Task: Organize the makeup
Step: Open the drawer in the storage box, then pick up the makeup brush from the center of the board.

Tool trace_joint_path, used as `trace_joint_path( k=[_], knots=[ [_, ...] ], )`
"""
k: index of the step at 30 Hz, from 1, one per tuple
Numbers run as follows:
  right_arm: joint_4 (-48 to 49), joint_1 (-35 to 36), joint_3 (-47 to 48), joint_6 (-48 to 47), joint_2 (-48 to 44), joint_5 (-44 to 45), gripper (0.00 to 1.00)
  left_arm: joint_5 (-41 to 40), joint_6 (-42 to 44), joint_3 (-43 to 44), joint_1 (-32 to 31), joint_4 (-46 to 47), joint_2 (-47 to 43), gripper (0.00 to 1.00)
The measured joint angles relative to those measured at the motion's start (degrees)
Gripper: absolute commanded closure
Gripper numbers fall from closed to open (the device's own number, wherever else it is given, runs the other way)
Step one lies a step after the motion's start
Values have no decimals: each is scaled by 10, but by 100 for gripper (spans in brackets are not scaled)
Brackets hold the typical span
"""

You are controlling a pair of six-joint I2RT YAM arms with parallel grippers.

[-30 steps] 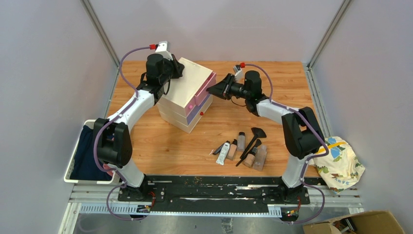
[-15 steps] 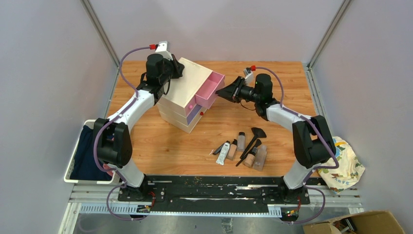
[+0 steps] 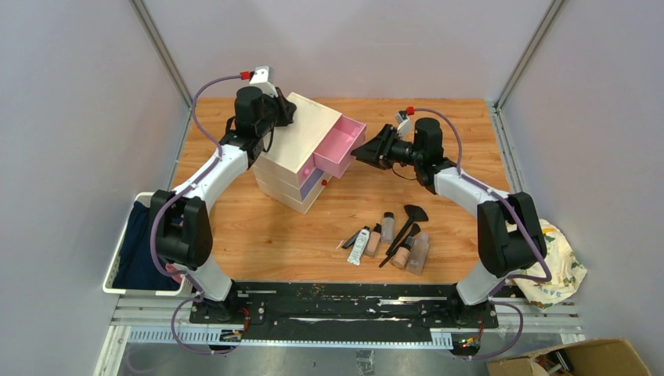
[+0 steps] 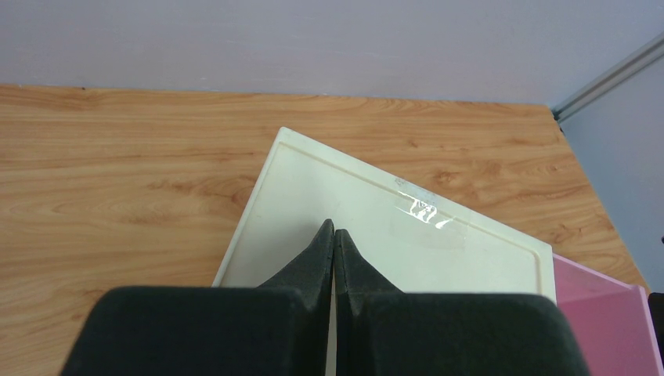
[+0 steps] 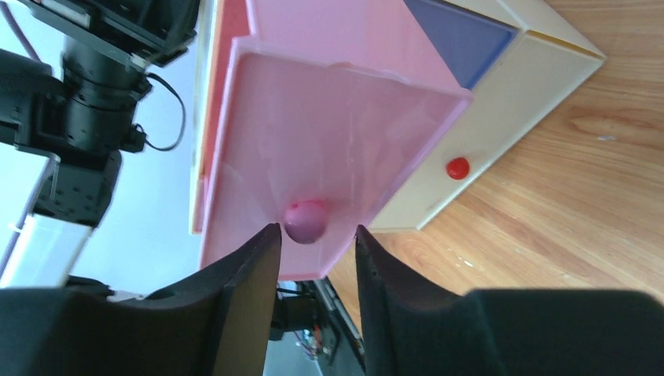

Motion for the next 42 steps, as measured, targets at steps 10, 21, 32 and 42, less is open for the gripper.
trace_joint_path(
  k=[10, 21, 32, 42],
  knots=[
    [-83, -8, 0, -53, -31, -2, 43, 0, 0, -2, 0, 2, -1, 100],
    [-269, -8, 0, -165, -134, 73, 46, -2, 0, -2, 0, -2, -4, 100],
    [-483, -5, -64, -287, -282, 257, 51, -1, 0, -9, 0, -11, -14, 100],
    [-586, -1, -124, -304, -355, 358, 54, 4, 0, -21, 1, -16, -29, 100]
  ],
)
